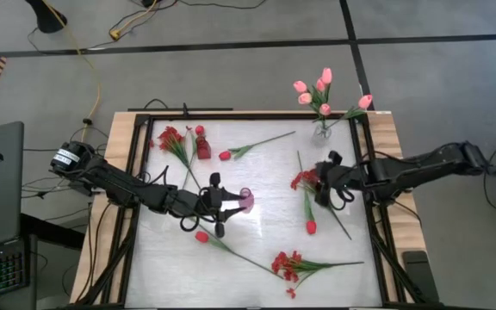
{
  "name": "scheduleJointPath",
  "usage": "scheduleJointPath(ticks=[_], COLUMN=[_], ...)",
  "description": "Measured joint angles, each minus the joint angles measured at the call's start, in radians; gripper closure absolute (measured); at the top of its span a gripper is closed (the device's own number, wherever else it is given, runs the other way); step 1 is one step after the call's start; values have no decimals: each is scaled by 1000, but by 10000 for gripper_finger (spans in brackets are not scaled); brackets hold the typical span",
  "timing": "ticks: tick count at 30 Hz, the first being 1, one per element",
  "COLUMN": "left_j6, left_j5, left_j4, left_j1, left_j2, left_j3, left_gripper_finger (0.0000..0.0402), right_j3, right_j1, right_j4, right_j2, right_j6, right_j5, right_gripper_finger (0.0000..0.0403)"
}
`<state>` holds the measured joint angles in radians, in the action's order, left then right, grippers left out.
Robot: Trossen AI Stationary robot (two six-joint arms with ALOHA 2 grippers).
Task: Sort flowers into vase by color
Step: Put the red flower into the red vase
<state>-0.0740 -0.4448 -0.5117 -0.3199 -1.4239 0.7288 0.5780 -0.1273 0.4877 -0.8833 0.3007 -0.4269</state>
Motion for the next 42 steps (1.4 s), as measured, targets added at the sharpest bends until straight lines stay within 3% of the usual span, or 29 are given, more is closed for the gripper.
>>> scheduleJointPath(ticks=[6, 14, 20, 28, 33, 36, 38, 42], left_j6=[-98, -277, -304, -338, -487, -616, -656, -598], left_j5=[141, 162, 149, 146, 142, 52, -12, -11], left_j4=[51, 212, 504, 877, 1130, 1270, 1311, 1323], left_j1=[-1, 0, 0, -14, -22, -17, -3, 31], left_j2=[0, -1, 33, 33, 32, 32, 33, 32], left_j3=[0, 15, 161, 337, 398, 430, 450, 461], left_gripper_finger=[278, 278, 278, 278, 278, 278, 278, 278], right_j3=[8, 8, 8, 8, 8, 8, 8, 8], right_j1=[-124, -361, -496, -533, -533, -533, -532, -531], right_j4=[-1, -6, -1, 3, 0, -4, -3, -8], right_j2=[-3, -32, -85, -135, -145, -153, -153, -153], right_j6=[222, 439, 452, 400, 398, 394, 394, 396], right_j5=[171, 93, 21, 6, -30, -74, -109, -177], right_gripper_finger=[205, 205, 205, 205, 205, 205, 205, 205])
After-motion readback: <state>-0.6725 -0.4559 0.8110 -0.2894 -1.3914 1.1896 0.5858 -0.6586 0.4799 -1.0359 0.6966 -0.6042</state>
